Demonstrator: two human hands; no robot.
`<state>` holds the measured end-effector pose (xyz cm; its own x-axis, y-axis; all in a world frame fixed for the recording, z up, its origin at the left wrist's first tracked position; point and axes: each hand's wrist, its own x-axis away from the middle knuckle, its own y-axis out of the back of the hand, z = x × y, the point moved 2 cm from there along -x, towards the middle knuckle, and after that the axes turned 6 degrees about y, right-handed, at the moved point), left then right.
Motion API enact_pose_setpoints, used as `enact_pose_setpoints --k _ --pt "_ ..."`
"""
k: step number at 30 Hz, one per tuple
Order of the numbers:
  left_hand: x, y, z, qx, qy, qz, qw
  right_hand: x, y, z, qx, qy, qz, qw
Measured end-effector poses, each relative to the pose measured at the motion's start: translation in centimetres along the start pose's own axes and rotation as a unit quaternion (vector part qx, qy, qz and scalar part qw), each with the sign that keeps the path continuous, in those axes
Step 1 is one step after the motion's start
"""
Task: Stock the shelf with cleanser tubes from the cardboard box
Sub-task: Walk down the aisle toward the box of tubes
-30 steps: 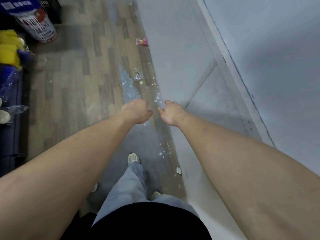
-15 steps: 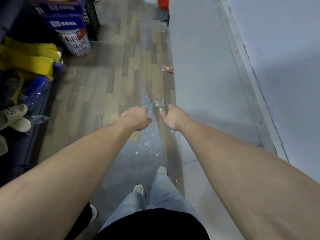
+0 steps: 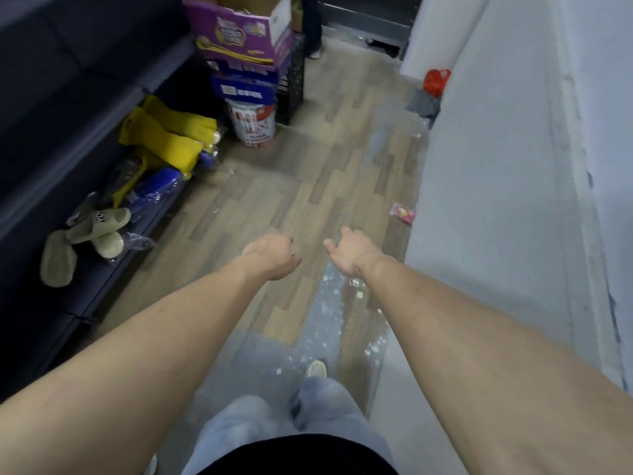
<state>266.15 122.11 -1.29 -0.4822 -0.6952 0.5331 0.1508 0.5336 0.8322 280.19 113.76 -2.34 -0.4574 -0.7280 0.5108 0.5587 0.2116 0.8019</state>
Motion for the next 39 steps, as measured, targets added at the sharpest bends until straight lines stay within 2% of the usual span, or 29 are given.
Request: enact_pose_setpoints --k 5,11,21,25,31,39 --pt "-3.1 3.0 3.0 0.055 0.071 -0.013 0.996 -5.8 2.7 4.5 0.044 0.071 0.028 0.996" --pt "-6.2 7.2 9.2 0.115 0.161 -0.036 0.979 -11.6 3.2 13.6 0.086 0.16 0.055 0.982" --pt "-10.0 13.3 21.4 0.213 0.241 -0.095 0.942 -17.6 3.9 27.8 0.18 0.248 0.067 0.949" --pt "-9.0 16.0 26.5 0.243 0.273 -0.146 0.919 -17.8 3.5 35.3 0.208 0.31 0.064 0.926" --pt "-5.4 18.6 33.9 0.272 0.371 -0.18 0.87 -15.9 2.1 46.1 0.226 0.424 0.073 0.874" --pt "-0.4 23.0 40.2 0.277 0.469 -0.238 0.804 -14.3 2.4 55.7 0.247 0.525 0.08 0.811"
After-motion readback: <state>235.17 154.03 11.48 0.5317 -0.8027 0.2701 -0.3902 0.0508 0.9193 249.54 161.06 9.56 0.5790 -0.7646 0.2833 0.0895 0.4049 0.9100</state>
